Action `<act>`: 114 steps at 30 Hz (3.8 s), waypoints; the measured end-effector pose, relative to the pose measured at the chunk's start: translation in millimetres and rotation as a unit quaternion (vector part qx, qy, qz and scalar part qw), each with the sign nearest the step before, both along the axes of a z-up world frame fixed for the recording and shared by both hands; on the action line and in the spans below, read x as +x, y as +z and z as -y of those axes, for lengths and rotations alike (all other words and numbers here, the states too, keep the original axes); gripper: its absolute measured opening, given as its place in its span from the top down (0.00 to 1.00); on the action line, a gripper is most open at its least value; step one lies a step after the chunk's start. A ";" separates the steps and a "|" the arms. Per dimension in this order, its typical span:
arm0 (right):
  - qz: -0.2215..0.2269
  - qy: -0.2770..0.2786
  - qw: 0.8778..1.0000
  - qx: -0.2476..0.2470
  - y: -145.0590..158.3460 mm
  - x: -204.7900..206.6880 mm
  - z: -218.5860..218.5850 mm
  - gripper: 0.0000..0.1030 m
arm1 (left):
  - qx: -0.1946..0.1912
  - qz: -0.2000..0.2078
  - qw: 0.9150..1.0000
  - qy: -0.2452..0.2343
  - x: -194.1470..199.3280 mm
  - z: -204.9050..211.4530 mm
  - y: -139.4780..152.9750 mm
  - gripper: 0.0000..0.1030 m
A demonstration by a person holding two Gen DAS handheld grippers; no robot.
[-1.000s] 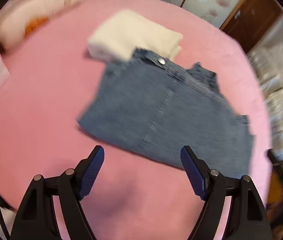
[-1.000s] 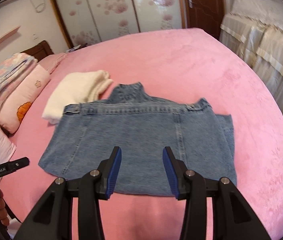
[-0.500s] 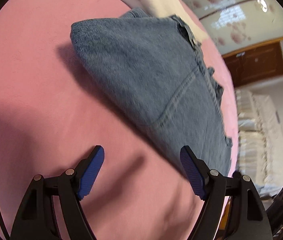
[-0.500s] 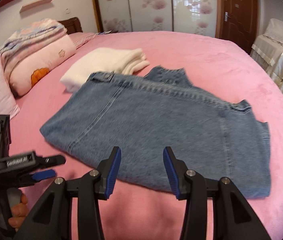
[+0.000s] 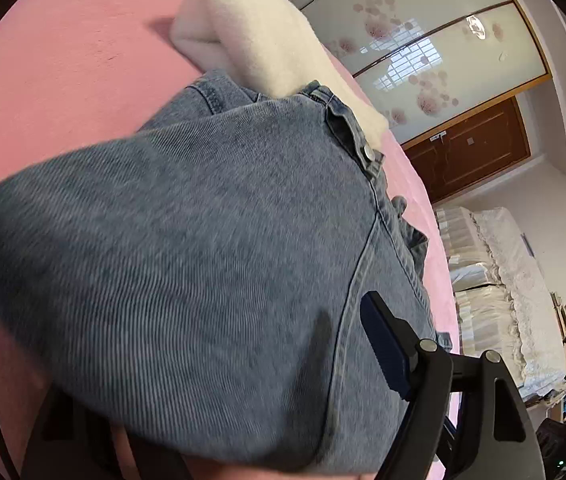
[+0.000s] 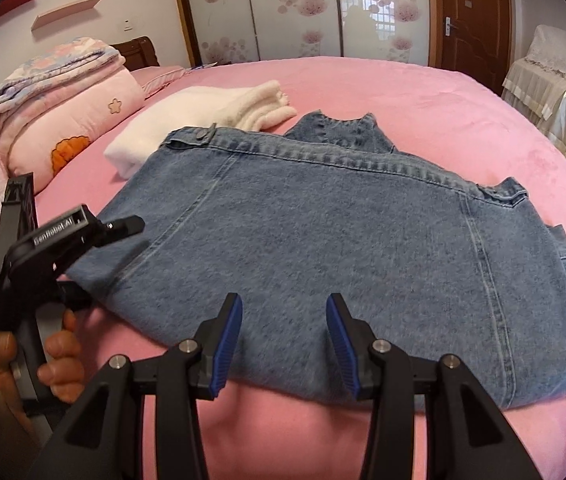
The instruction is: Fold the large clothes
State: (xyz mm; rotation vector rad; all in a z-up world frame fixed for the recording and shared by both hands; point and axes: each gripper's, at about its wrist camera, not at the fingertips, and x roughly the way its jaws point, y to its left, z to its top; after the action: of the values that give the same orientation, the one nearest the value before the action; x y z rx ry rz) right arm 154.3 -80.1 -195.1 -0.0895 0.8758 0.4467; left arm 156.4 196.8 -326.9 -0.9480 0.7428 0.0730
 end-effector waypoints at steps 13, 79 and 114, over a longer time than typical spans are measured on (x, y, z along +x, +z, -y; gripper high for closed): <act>0.002 -0.023 0.998 -0.063 -25.4 58.2 -20.5 0.92 | 0.168 -0.004 0.986 -0.019 16.2 46.4 74.5 0.86; -0.031 -0.121 0.992 0.019 10.7 21.1 270.2 0.89 | 0.381 -0.045 0.879 -0.284 72.5 325.3 92.3 0.37; -0.125 -0.195 0.968 0.098 -53.3 192.9 291.9 0.92 | 0.408 -0.050 0.848 -0.334 225.4 336.2 83.3 0.48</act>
State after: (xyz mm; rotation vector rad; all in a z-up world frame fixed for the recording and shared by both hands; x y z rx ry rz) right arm 347.2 -372.0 -248.4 0.3245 1.0644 0.1728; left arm 381.8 -139.4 -243.6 0.1593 0.9860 -0.1683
